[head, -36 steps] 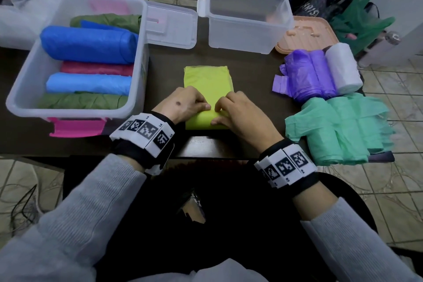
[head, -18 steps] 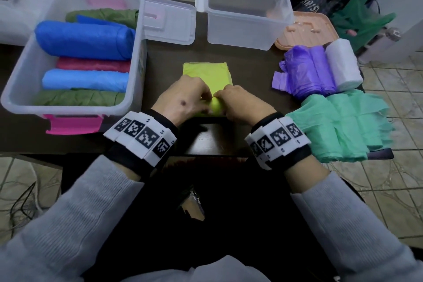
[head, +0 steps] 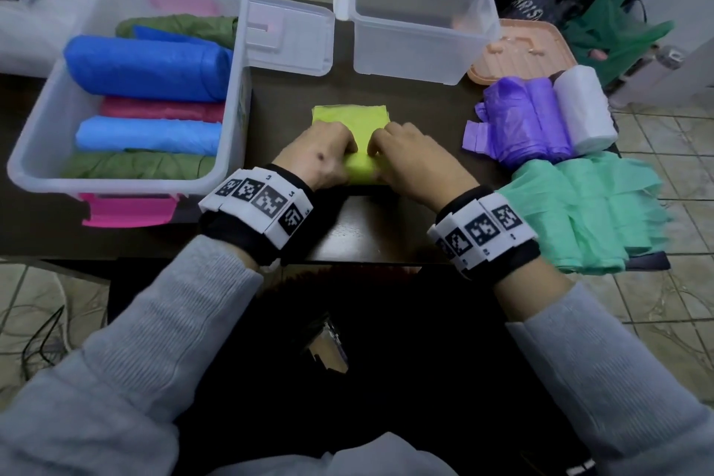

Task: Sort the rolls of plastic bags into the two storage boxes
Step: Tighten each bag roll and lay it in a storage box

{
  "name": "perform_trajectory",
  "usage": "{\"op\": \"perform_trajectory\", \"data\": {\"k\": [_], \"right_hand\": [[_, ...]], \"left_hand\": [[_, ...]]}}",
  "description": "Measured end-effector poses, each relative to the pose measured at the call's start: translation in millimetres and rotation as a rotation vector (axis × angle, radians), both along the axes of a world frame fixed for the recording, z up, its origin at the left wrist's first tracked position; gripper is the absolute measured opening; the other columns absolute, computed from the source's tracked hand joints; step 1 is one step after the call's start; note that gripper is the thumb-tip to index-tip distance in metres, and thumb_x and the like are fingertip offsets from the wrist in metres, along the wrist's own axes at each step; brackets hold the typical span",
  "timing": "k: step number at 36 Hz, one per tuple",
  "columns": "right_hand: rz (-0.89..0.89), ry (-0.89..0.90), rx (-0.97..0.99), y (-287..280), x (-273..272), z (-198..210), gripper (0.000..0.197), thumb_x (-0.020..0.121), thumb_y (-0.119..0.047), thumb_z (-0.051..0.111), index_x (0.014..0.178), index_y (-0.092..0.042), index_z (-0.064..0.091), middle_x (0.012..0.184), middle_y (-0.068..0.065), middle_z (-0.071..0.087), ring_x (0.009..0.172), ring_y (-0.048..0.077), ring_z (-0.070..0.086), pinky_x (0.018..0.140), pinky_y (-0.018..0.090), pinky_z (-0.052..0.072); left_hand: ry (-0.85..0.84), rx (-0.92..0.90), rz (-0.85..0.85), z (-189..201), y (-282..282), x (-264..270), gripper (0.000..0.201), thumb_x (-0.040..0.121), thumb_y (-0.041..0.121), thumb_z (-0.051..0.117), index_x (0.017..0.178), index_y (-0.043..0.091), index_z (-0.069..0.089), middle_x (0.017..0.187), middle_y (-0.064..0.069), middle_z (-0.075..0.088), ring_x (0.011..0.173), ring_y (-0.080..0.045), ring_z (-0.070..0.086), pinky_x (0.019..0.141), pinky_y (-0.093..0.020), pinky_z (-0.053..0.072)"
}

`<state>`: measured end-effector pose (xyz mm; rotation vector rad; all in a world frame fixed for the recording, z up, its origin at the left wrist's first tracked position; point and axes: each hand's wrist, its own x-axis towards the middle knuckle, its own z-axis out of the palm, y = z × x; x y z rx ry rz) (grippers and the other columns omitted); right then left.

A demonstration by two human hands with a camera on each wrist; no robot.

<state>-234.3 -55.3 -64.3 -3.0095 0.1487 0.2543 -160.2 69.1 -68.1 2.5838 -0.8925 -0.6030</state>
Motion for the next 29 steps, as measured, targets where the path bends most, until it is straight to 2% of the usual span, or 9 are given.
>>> {"op": "perform_trajectory", "data": {"k": [2, 5, 7, 11, 13, 16, 20, 26, 29], "right_hand": [[0.015, 0.0, -0.065, 8, -6, -3, 0.049, 0.088, -0.036, 0.062, 0.124, -0.008, 0.045, 0.125, 0.01, 0.046, 0.118, 0.027, 0.043, 0.09, 0.039, 0.04], [0.023, -0.036, -0.154, 15, -9, -9, 0.045, 0.089, -0.026, 0.061, 0.124, -0.006, 0.042, 0.127, 0.012, 0.045, 0.117, 0.028, 0.042, 0.087, 0.038, 0.041], [0.009, -0.062, -0.17, 17, -7, -11, 0.032, 0.094, -0.016, 0.052, 0.123, -0.005, 0.042, 0.126, 0.013, 0.046, 0.116, 0.029, 0.043, 0.085, 0.038, 0.04], [0.0, -0.061, -0.187, 18, 0, -13, 0.027, 0.097, -0.007, 0.036, 0.122, -0.004, 0.044, 0.126, 0.014, 0.047, 0.117, 0.031, 0.043, 0.087, 0.037, 0.038], [-0.009, -0.052, -0.173, 17, 5, -13, 0.029, 0.096, -0.004, 0.034, 0.123, -0.004, 0.045, 0.127, 0.014, 0.047, 0.118, 0.031, 0.043, 0.09, 0.037, 0.037], [-0.024, 0.005, -0.127, 14, 11, -10, 0.03, 0.094, -0.004, 0.041, 0.124, -0.003, 0.044, 0.128, 0.015, 0.046, 0.119, 0.031, 0.043, 0.092, 0.038, 0.038], [-0.046, 0.084, -0.077, 10, 16, -6, 0.038, 0.09, -0.013, 0.055, 0.125, -0.004, 0.045, 0.127, 0.014, 0.047, 0.12, 0.031, 0.043, 0.093, 0.041, 0.039], [-0.067, 0.175, 0.015, 13, 10, -2, 0.038, 0.086, -0.017, 0.056, 0.121, -0.005, 0.048, 0.124, 0.015, 0.049, 0.116, 0.032, 0.046, 0.093, 0.041, 0.043], [-0.065, 0.195, 0.035, 19, -1, -3, 0.038, 0.086, -0.021, 0.057, 0.119, -0.004, 0.049, 0.122, 0.016, 0.051, 0.115, 0.032, 0.048, 0.093, 0.04, 0.044]], "left_hand": [[0.022, -0.002, 0.009, 2, -1, 1, 0.04, 0.081, 0.019, 0.067, 0.12, 0.014, 0.062, 0.115, -0.011, 0.06, 0.098, -0.025, 0.057, 0.075, -0.025, 0.042], [0.036, 0.033, 0.017, 5, -3, 2, 0.031, 0.079, 0.025, 0.065, 0.106, 0.01, 0.067, 0.097, -0.01, 0.062, 0.085, -0.027, 0.057, 0.071, -0.028, 0.047], [0.041, 0.061, 0.015, 6, -7, 3, 0.032, 0.076, 0.026, 0.07, 0.101, 0.007, 0.064, 0.104, -0.013, 0.065, 0.095, -0.03, 0.061, 0.079, -0.035, 0.054], [-0.051, 0.068, 0.0, 0, -10, 4, 0.068, 0.068, 0.031, 0.082, 0.124, 0.004, 0.054, 0.128, -0.014, 0.049, 0.121, -0.029, 0.045, 0.095, -0.043, 0.046], [-0.121, 0.02, -0.023, -4, -8, 1, 0.071, 0.066, 0.026, 0.084, 0.124, 0.004, 0.048, 0.127, -0.014, 0.042, 0.123, -0.029, 0.035, 0.094, -0.044, 0.043], [-0.161, 0.009, -0.038, -8, -5, -1, 0.065, 0.067, 0.017, 0.082, 0.12, 0.006, 0.046, 0.123, -0.013, 0.045, 0.119, -0.029, 0.037, 0.088, -0.045, 0.044], [-0.179, -0.025, -0.036, -7, -4, 3, 0.048, 0.074, 0.011, 0.073, 0.118, 0.01, 0.052, 0.119, -0.011, 0.052, 0.116, -0.028, 0.044, 0.086, -0.042, 0.042], [-0.106, 0.091, -0.051, 3, -3, 5, 0.055, 0.064, 0.015, 0.083, 0.115, 0.017, 0.063, 0.117, -0.013, 0.061, 0.108, -0.032, 0.058, 0.082, -0.034, 0.045], [-0.058, 0.125, -0.06, 5, 0, 3, 0.057, 0.06, 0.014, 0.086, 0.113, 0.022, 0.066, 0.115, -0.011, 0.063, 0.106, -0.03, 0.059, 0.074, -0.027, 0.041]]}}
